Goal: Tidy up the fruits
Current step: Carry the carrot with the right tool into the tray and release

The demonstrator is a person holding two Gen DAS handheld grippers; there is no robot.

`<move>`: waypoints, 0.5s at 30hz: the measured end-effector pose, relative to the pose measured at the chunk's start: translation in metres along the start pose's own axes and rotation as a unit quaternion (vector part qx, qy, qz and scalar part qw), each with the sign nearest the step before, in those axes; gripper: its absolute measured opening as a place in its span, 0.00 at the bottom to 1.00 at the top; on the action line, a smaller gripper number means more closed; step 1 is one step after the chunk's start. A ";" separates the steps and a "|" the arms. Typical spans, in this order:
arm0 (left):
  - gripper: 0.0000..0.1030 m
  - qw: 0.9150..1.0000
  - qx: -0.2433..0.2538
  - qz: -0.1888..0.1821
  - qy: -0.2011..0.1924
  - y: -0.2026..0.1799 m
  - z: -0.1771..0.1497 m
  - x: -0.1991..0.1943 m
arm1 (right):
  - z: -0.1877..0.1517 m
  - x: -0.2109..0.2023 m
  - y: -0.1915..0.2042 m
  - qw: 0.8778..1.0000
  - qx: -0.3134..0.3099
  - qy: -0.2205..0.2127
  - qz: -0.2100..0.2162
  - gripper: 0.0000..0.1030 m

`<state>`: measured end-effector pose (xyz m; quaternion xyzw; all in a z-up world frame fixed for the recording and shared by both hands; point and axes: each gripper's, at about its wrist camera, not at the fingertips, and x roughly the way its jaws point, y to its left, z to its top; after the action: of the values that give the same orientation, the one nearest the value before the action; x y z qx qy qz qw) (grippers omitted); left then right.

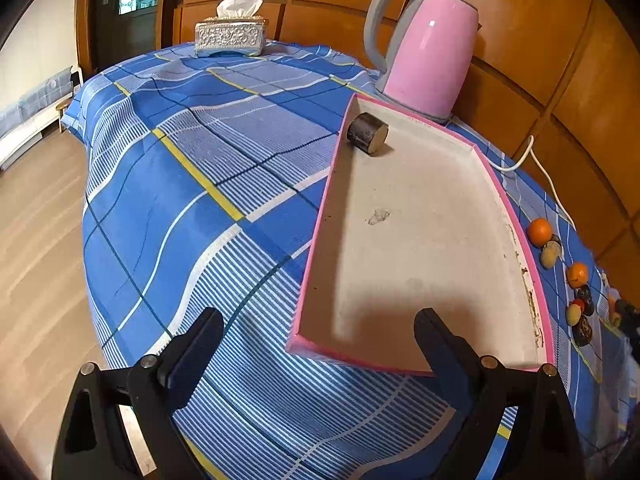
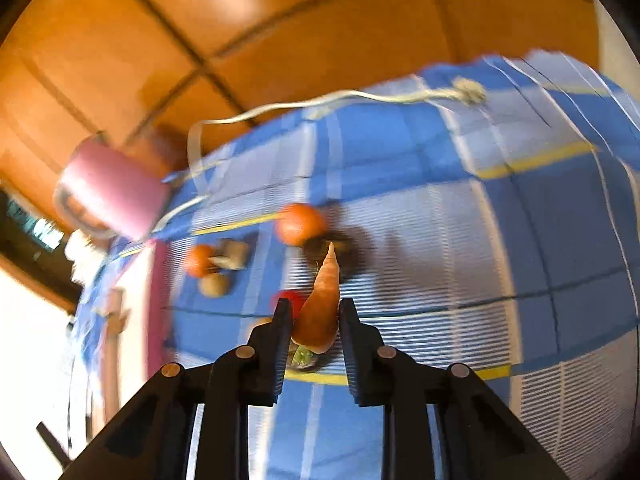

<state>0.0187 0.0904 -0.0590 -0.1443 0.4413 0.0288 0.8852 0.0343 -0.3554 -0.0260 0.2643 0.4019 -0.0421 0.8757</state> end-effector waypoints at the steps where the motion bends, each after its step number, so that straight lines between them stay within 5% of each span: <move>1: 0.94 1.000 -0.002 -0.001 0.000 0.001 0.000 0.000 | 0.000 0.000 0.011 1.000 -0.016 0.005 0.014 0.23; 10: 0.94 1.000 -0.009 -0.003 0.002 0.005 0.000 0.001 | -0.036 0.057 0.150 0.972 -0.172 0.106 0.122 0.23; 15: 0.95 1.000 -0.007 -0.005 0.001 0.005 0.000 0.002 | -0.043 0.085 0.202 0.964 -0.193 0.122 0.137 0.27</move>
<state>0.0189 0.0956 -0.0615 -0.1526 0.4416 0.0269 0.8837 0.1197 -0.1488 -0.0238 0.1457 0.4662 0.1895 0.8517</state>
